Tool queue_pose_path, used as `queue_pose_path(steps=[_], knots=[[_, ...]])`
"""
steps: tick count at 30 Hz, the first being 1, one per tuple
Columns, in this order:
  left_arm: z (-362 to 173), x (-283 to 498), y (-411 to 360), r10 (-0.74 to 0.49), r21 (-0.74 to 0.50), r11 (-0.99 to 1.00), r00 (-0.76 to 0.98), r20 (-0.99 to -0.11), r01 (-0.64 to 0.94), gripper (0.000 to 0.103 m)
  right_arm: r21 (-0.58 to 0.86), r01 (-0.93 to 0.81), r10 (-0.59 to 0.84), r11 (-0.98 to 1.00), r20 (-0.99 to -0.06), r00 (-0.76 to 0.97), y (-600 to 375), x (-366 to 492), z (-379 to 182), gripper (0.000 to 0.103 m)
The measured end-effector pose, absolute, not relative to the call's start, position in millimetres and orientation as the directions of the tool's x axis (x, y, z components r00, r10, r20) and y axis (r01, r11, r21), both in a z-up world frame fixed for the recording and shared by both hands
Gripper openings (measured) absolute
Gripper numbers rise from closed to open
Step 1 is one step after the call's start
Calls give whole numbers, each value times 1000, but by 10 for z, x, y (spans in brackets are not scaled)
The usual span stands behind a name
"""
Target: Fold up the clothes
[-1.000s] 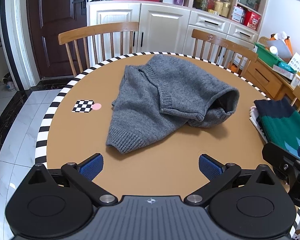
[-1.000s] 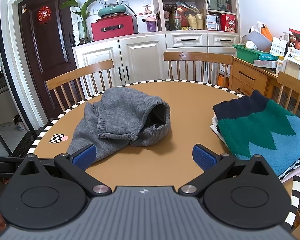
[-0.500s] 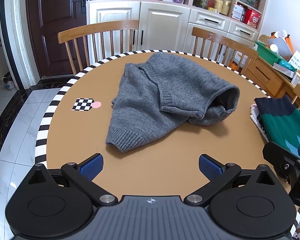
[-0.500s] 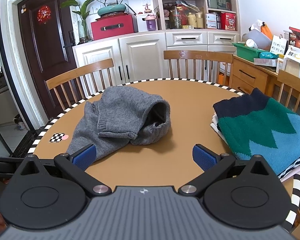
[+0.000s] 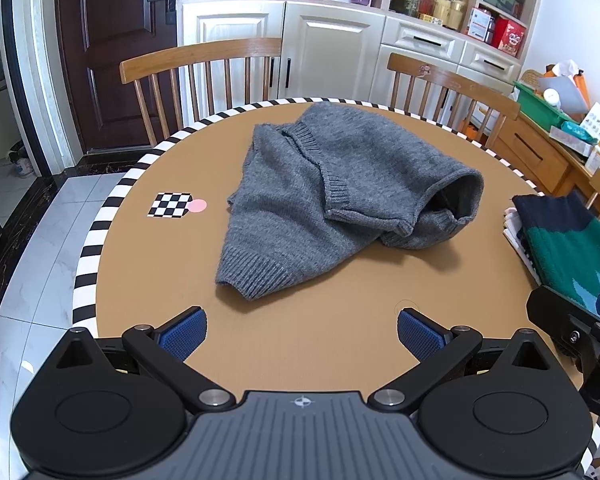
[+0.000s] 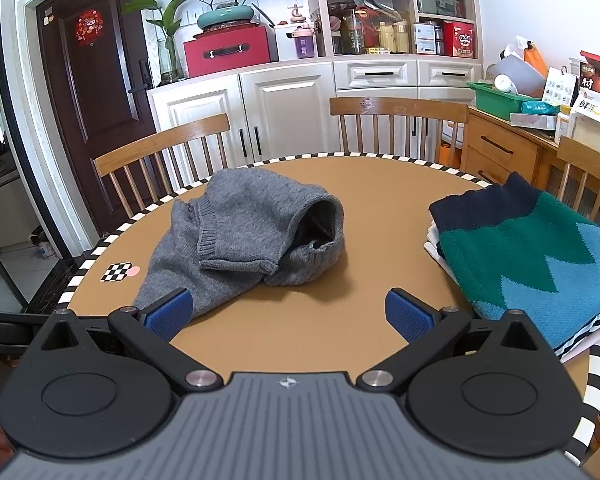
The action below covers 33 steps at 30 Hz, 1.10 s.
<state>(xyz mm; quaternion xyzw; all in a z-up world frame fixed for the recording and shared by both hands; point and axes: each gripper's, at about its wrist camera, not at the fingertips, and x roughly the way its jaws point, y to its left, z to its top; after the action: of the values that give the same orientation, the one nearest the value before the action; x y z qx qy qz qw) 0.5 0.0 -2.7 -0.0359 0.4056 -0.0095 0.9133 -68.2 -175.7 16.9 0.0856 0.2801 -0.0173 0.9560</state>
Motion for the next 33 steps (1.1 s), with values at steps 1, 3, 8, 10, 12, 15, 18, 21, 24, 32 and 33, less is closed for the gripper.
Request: queue_pose_path(steps=[1, 3, 8, 10, 12, 15, 18, 21, 24, 32, 33], knots=[[-27, 7, 0, -46, -74, 997, 670, -741, -12, 103, 154, 81, 15, 985, -539, 842, -1760, -681, 168, 103], [-29, 10, -2, -46, -74, 997, 669, -742, -14, 103, 154, 82, 14, 985, -539, 842, -1765, -679, 166, 103], [-51, 21, 9, -42, -72, 997, 662, -748, -19, 103, 158, 80, 19, 984, -547, 837, -1770, -658, 146, 103], [-65, 30, 13, -38, -72, 997, 657, -753, -24, 103, 162, 78, 25, 984, -552, 834, -1779, -645, 132, 103], [-76, 41, 13, -35, -71, 997, 652, -757, -29, 103, 163, 76, 28, 984, -556, 831, -1784, -628, 123, 103], [-92, 65, 10, -28, -69, 997, 648, -762, -37, 103, 168, 75, 33, 983, -561, 827, -1812, -595, 102, 103], [-112, 98, -6, -17, -62, 997, 642, -766, -47, 103, 173, 74, 38, 982, -566, 824, -1833, -566, 79, 103], [-136, 143, -24, -6, -55, 997, 636, -772, -57, 103, 180, 71, 45, 981, -568, 822, -1885, -532, 44, 103], [-169, 195, -40, 12, -43, 996, 627, -779, -73, 103, 186, 65, 53, 980, -568, 821, -1937, -482, 9, 103], [-284, 322, -106, 55, 7, 997, 604, -795, -83, 102, 196, 18, 97, 980, -561, 822, -2105, -289, -114, 103], [-301, 333, -112, 54, 8, 997, 603, -796, -79, 103, 195, 5, 106, 981, -552, 827, -2127, -266, -125, 103]])
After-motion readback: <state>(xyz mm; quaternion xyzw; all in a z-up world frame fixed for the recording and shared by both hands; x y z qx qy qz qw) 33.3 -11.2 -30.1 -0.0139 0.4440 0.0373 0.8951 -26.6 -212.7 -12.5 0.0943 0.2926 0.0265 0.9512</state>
